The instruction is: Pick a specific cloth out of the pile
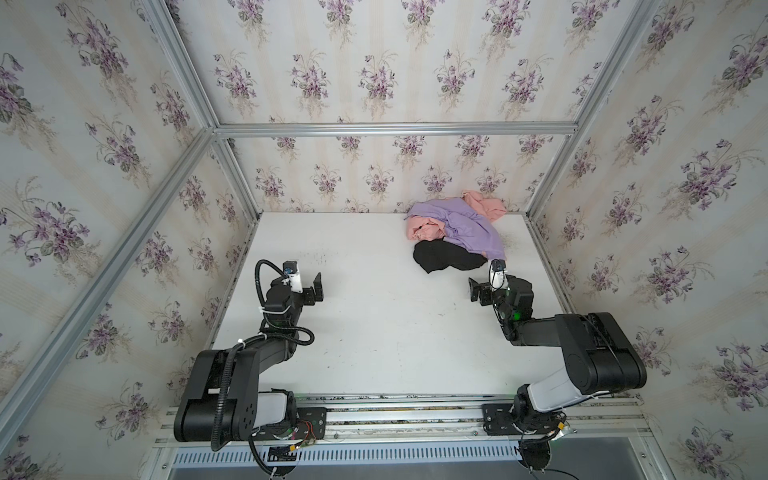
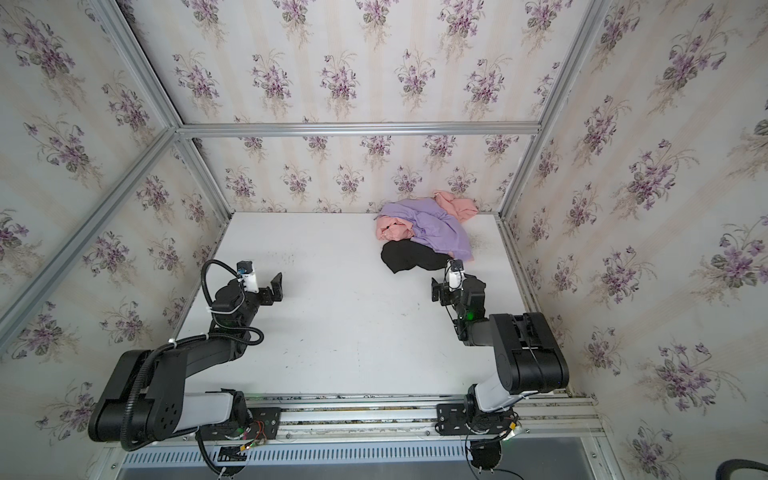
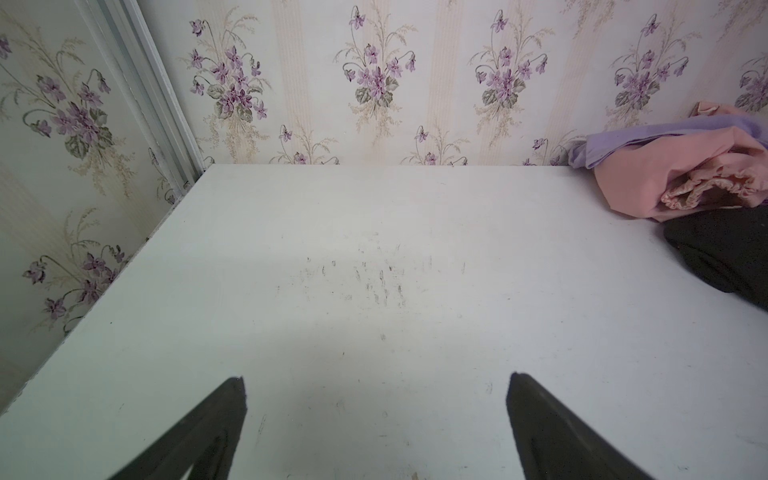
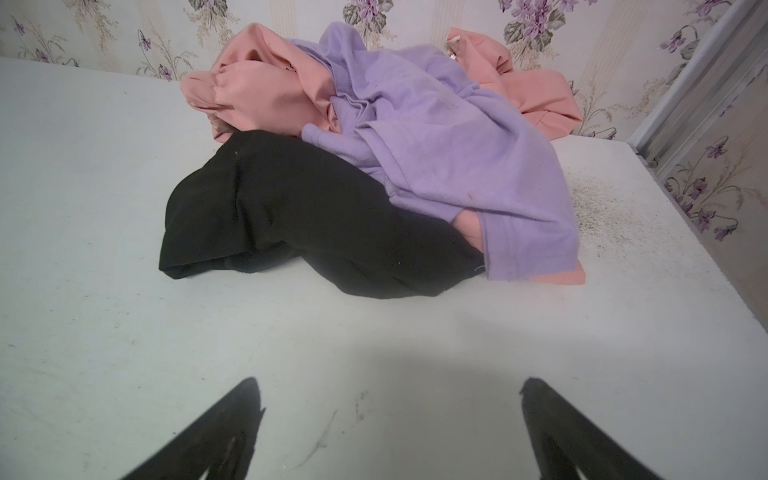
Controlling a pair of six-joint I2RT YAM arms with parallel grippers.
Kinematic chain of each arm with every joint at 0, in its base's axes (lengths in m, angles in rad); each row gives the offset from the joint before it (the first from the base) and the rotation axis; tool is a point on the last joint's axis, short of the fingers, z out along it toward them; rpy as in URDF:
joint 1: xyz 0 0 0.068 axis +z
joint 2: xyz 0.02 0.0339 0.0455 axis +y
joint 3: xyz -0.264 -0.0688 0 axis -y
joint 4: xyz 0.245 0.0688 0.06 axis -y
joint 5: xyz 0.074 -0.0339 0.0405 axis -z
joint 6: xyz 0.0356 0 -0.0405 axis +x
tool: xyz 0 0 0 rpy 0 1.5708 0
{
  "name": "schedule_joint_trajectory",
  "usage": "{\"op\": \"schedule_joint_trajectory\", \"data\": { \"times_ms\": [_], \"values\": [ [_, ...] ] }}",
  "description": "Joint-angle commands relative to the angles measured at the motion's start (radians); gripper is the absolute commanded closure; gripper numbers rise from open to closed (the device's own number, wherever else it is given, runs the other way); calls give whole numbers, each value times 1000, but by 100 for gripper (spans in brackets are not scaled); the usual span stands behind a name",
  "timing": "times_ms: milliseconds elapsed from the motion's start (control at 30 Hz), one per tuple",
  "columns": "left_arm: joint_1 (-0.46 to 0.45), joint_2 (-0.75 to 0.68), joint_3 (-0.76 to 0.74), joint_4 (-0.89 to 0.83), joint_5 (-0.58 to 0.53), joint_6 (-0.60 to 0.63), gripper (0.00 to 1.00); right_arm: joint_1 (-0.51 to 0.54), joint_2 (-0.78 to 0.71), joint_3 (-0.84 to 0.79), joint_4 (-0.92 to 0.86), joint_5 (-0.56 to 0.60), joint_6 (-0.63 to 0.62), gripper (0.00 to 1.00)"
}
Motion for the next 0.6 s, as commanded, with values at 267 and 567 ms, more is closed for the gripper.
{"op": "schedule_joint_trajectory", "data": {
  "times_ms": [267,567],
  "values": [
    [-1,-8,-6,33,5,2,0,0,-7,5,37,3,7,0],
    [0,-10,-9,37,6,2,0,0,-6,6,38,193,84,0]
  ]
}}
